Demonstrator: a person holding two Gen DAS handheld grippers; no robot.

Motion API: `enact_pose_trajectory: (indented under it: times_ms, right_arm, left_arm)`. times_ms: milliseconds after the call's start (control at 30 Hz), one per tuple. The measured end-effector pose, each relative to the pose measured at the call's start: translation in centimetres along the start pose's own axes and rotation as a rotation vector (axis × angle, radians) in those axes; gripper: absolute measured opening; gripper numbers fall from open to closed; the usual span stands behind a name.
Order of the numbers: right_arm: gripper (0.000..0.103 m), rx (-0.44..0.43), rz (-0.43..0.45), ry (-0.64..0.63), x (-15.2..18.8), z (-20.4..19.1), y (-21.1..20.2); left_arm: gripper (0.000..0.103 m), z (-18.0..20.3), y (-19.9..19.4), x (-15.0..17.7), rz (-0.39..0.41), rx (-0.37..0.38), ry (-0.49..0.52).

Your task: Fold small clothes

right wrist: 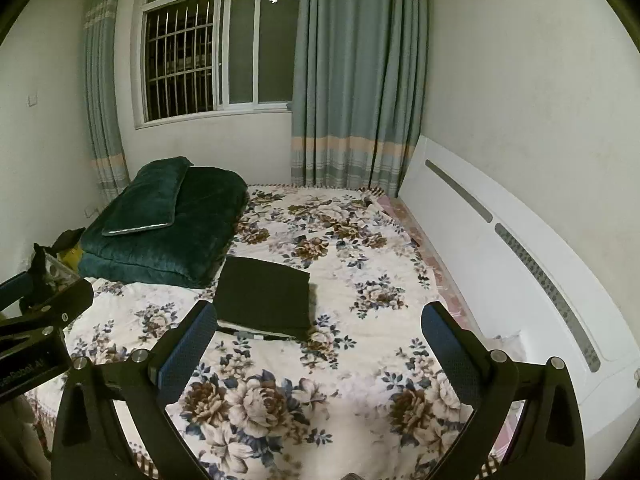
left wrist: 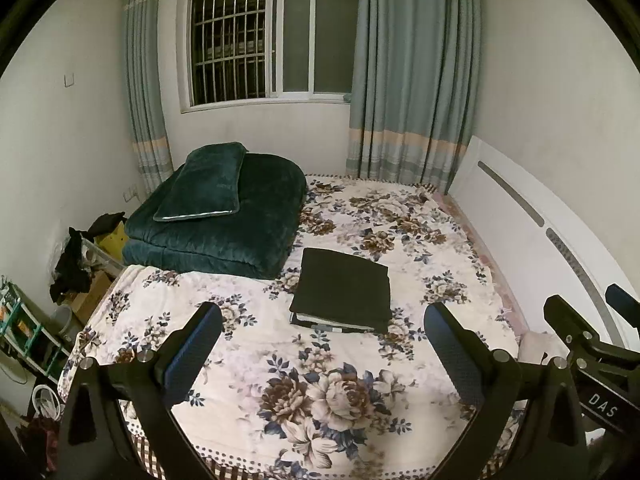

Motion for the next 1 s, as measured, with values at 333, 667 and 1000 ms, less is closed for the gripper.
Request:
enact_pose_trajectory:
  times_ms: [333, 667, 1000]
  right_arm:
    - [0.103, -0.004, -0.001, 0.002, 0.03, -0.20, 0.09]
    - [0.103, -0.006, 0.002, 0.007, 0.19, -0.14, -0.30]
    - [0.103, -0.013, 0.003, 0.005, 0.19, -0.58, -0.70]
  left_arm:
    - [0.103, 0.52, -0.37, -0.37, 0.005, 0.002, 0.000]
    - [0.103, 0.49, -0.39, -0.32, 0.006, 0.002, 0.001]
    - [0.103, 0.63, -0.44, -0.45, 0.007, 0.002, 0.000]
Point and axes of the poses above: each gripper's, at about its wrist camera, not at the fingertips, and y roughly the way its jaws point, z to its right, x to its underside, the point moved 8 cm from there along y, roughly the way its jaws point, and after that the axes turned 13 degrees about y, right-handed, at the moved point
